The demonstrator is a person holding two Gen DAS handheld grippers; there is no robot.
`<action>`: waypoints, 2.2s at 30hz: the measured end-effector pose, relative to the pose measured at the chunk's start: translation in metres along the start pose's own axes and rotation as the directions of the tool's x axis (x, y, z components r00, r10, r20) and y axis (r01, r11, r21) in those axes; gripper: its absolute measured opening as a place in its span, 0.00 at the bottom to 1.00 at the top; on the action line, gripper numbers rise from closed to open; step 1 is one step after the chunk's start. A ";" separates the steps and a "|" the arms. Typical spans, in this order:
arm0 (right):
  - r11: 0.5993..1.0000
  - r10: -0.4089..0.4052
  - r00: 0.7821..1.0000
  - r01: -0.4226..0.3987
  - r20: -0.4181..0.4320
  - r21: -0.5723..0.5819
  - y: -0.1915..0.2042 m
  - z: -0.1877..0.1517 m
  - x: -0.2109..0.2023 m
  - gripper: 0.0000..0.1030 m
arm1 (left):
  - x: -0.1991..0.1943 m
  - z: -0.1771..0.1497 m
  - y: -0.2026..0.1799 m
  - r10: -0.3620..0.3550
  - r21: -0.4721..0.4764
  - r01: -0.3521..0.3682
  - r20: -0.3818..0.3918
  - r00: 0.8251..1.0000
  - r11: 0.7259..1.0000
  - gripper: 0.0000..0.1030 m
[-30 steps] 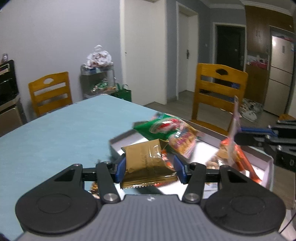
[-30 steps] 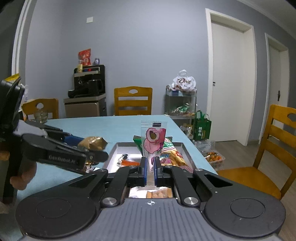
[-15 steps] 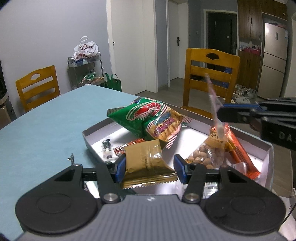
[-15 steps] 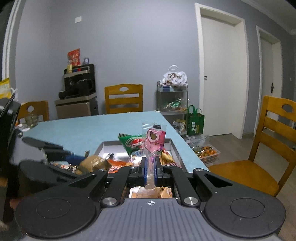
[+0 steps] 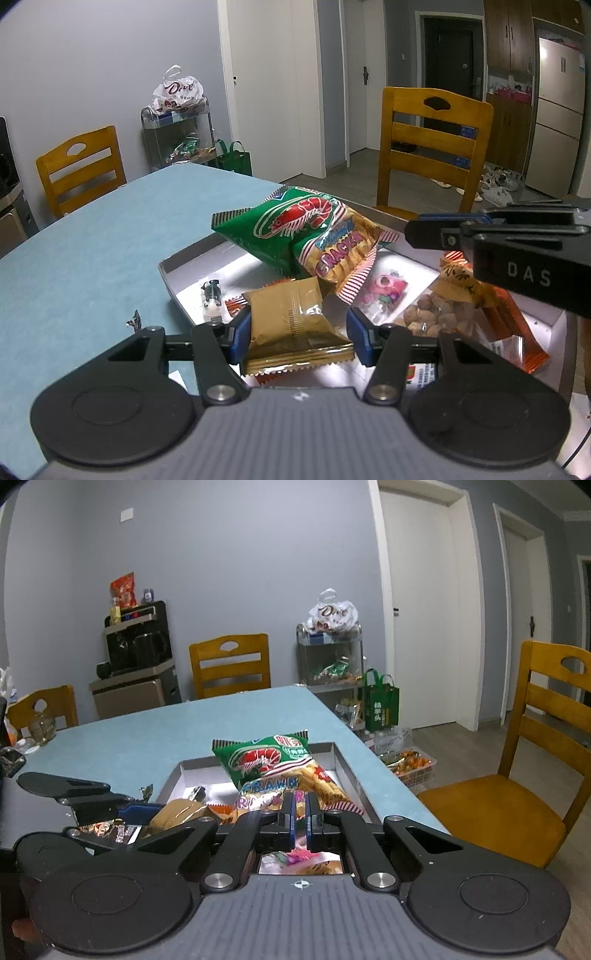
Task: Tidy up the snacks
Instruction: 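Open both tools to drop the pink and brown packets into the box, then move left tool to the chocolate tube while right tool approaches the wrapped chocolate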
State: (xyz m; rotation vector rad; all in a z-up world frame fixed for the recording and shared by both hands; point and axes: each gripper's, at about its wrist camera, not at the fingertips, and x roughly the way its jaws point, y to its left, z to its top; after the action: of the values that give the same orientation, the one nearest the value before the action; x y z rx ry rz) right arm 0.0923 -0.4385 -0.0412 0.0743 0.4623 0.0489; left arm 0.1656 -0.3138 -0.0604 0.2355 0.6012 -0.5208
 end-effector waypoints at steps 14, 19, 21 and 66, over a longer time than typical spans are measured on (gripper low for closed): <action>1.000 0.015 0.999 -0.014 -0.036 0.022 0.001 -0.006 -0.008 0.10 | 0.016 0.004 -0.006 0.032 0.056 -0.032 -0.010 0.999 0.998 0.50; 1.000 0.017 0.999 -0.016 -0.036 0.027 0.003 -0.007 -0.013 0.13 | 0.024 0.006 -0.004 0.051 0.059 -0.050 -0.018 0.999 0.997 0.50; 0.999 0.016 0.999 -0.015 -0.032 0.031 0.004 -0.007 -0.014 0.17 | 0.023 0.006 -0.003 0.051 0.050 -0.050 -0.018 0.999 0.997 0.51; 0.995 0.089 0.996 -0.089 0.002 0.035 0.077 0.019 -0.034 1.00 | -0.116 -0.034 0.117 0.181 -0.034 -0.179 0.057 0.982 0.983 0.95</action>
State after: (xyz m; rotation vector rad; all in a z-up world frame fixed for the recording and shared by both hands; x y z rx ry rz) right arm 0.0675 -0.3649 -0.0028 0.1296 0.4595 0.1281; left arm 0.1299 -0.1565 -0.0117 0.2441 0.5226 -0.3431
